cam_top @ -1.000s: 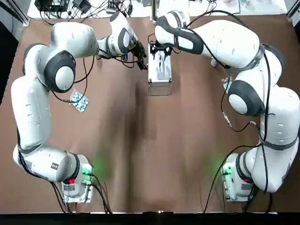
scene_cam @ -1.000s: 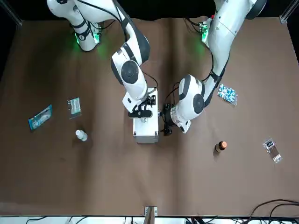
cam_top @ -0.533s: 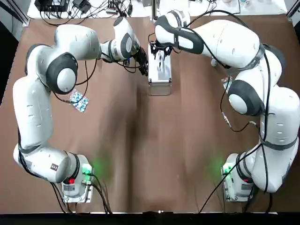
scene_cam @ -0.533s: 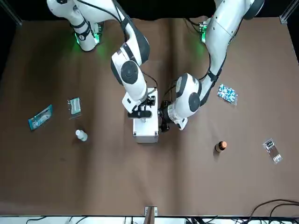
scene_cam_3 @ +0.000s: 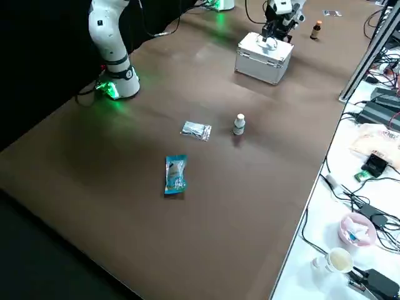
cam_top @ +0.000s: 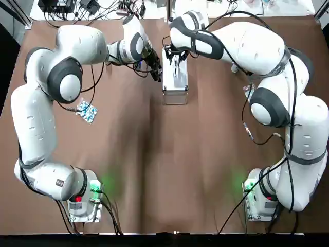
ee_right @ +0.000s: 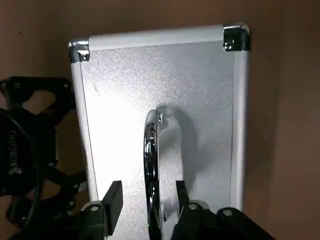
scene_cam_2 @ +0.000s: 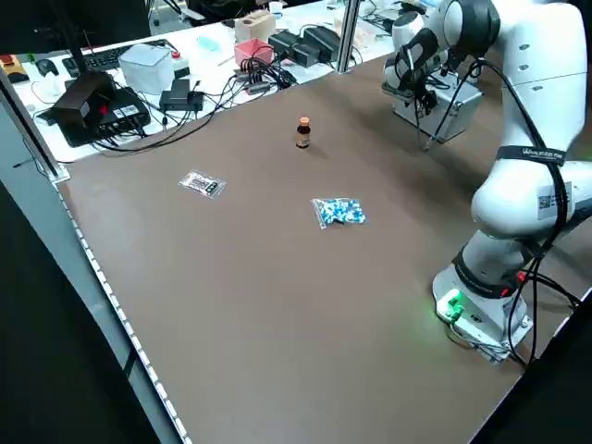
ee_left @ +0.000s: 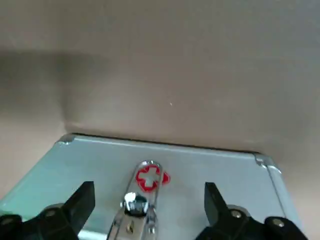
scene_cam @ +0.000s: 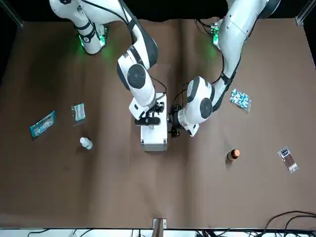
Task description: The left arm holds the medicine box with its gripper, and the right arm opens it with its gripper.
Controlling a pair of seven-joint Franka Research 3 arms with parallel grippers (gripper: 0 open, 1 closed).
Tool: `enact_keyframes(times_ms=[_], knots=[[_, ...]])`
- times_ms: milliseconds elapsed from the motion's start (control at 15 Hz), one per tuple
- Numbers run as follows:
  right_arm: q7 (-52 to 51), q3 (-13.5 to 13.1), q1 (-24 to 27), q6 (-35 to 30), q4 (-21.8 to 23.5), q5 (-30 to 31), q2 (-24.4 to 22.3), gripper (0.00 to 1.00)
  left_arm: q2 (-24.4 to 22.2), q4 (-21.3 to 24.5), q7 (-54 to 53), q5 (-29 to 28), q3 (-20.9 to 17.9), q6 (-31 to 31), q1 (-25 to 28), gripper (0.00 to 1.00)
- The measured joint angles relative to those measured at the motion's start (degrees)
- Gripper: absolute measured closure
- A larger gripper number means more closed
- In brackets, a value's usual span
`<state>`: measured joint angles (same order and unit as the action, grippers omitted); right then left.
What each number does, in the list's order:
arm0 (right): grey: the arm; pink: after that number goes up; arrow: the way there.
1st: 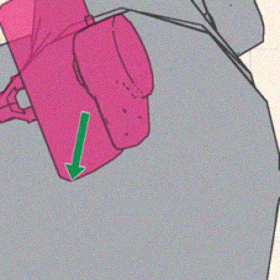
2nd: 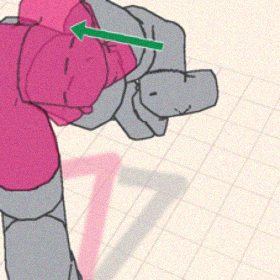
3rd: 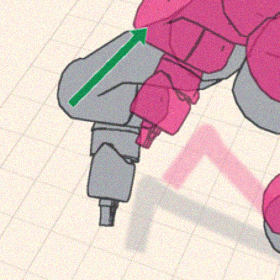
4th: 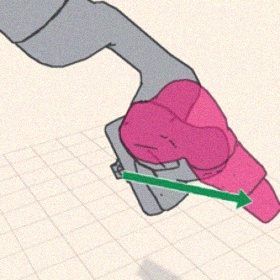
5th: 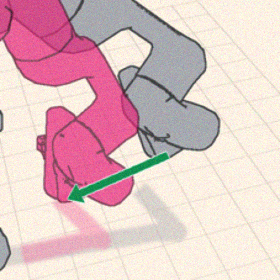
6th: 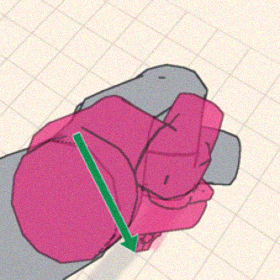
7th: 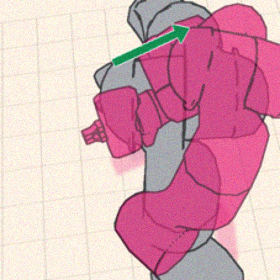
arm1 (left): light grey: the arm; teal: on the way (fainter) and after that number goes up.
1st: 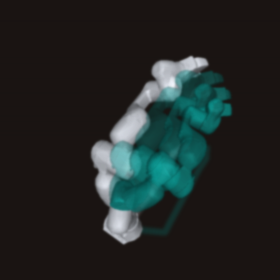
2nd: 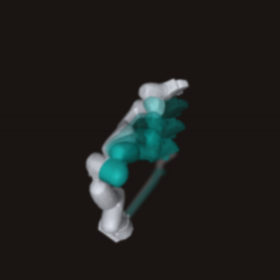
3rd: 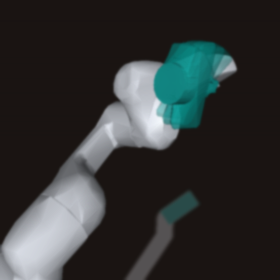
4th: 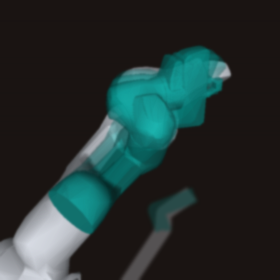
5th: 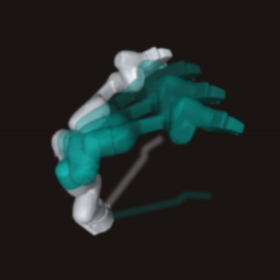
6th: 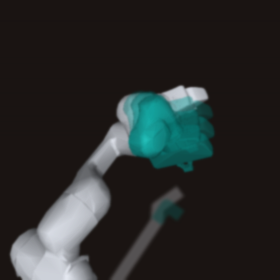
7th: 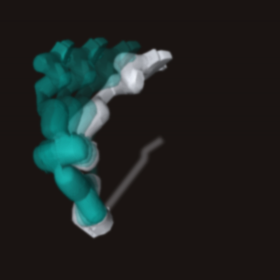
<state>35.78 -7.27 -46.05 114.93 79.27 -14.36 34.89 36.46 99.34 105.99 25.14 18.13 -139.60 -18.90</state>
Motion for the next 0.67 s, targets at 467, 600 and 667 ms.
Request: enact_keyframes(times_ms=[467,600,667], knots=[[0.01,0.0,0.0,0.0,0.0,0.0,0.17,0.53,-0.57,0.04,2.34,-0.09,0.02,0.59,-0.58,0.19],[0.01,0.0,0.0,0.0,0.0,0.0,0.17,0.53,-0.59,0.06,3.16,-0.14,-0.09,0.94,-0.49,0.4],[0.01,0.0,0.0,0.0,0.0,0.0,0.17,0.53,-0.59,0.06,4.15,-0.15,-0.18,1.01,-0.49,0.5]])
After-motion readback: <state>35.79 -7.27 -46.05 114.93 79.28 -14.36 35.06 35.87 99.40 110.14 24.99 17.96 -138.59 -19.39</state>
